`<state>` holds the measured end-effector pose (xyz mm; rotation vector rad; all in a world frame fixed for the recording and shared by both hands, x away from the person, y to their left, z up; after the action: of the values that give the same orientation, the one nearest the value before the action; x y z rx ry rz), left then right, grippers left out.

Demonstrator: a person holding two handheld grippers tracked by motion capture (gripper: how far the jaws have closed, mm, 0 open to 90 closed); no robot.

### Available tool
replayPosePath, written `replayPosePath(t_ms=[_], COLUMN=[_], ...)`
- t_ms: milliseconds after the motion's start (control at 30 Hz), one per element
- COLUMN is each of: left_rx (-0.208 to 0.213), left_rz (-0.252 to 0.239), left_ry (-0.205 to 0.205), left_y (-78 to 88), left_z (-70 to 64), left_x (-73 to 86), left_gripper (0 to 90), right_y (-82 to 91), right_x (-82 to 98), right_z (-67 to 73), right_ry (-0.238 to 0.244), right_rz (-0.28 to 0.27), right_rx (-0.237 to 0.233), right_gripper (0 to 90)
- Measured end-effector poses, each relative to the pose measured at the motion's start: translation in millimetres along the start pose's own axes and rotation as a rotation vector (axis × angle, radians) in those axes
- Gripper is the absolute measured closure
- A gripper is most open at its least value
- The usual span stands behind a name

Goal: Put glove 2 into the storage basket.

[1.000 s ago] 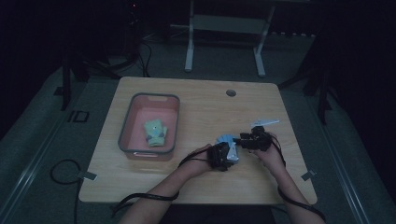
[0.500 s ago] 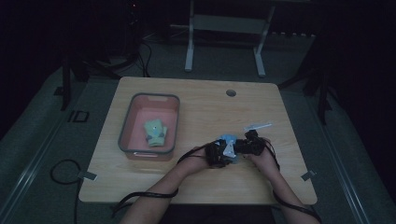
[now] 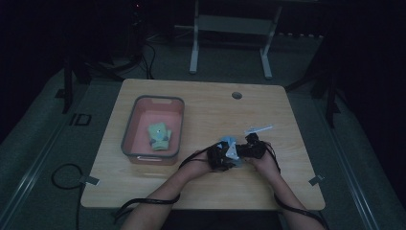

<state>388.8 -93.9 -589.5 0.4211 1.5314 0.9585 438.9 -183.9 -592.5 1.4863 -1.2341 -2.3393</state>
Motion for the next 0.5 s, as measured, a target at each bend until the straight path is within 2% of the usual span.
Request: replayPosePath(t_ms=[67, 133, 500], left_rx=[-0.002, 0.0, -0.038], left_rz=[-0.003, -0.004, 0.004], left_ry=[0.003, 0.008, -0.018], left_y=[4.1, 8.9, 39.6], left_z=[1.3, 2.8, 9.1], left_x=[0.2, -0.3, -9.3], left_gripper=[75.3, 75.4, 75.5], right_y=[2.5, 3.5, 15.5], right_x=[-3.6, -7.3, -32.1], right_z=[1.2, 3.8, 13.7], right_ry=[-0.003, 0.016, 0.023], right_rz=[-0.022, -0.028, -0.099], right_rx=[-0.006, -0.002, -0.035], right_gripper=[76.5, 76.7, 77.3])
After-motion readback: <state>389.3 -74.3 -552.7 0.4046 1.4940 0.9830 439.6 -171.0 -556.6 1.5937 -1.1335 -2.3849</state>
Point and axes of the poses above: each handheld gripper's, and its own axes: y roughly backward along the jaws, x roughly out of its underside, z roughly to its left, the point moved 7 cm from there along -y, roughly forward along the jaws, and after that the axes turned 10 degrees about y, right-handed, at the moved point
